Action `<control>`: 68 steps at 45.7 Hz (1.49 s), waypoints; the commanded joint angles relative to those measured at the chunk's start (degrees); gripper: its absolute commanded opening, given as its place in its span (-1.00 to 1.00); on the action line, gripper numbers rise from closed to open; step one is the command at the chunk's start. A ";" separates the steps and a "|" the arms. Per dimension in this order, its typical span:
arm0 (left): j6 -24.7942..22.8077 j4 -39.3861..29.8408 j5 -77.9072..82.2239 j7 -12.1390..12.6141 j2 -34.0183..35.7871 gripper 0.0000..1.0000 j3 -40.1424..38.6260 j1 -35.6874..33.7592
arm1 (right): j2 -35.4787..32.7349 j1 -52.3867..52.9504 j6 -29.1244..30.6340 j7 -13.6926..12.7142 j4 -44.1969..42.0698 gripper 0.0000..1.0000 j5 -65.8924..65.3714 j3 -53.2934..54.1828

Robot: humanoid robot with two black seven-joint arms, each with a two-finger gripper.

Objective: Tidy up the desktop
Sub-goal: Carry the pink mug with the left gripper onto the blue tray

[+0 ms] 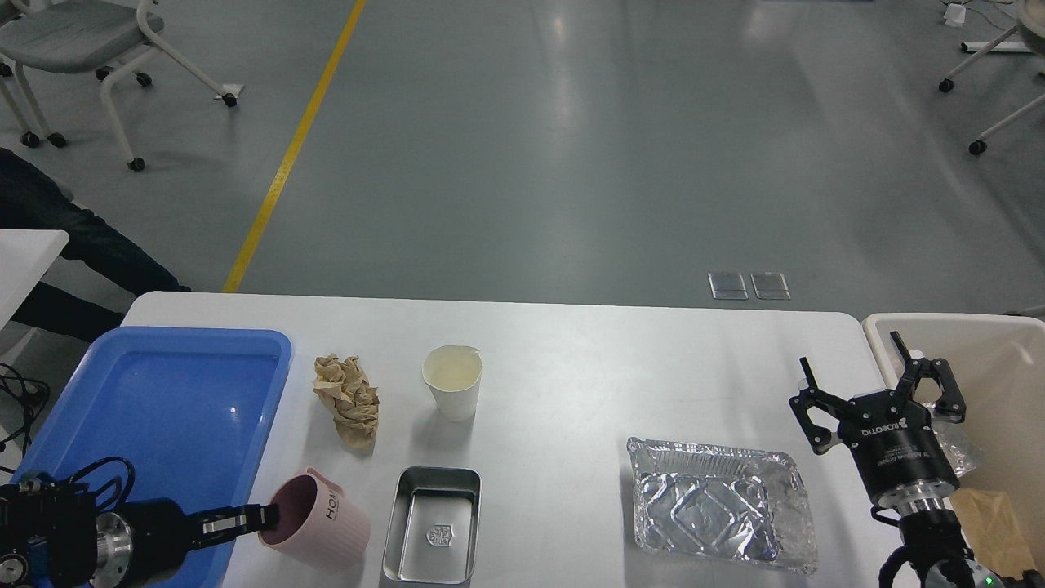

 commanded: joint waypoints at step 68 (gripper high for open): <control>0.44 13.10 -2.28 -1.41 10.85 -1.00 9.94 -9.40 | 0.11 0.11 0.00 0.00 0.08 1.00 -2.37 -0.32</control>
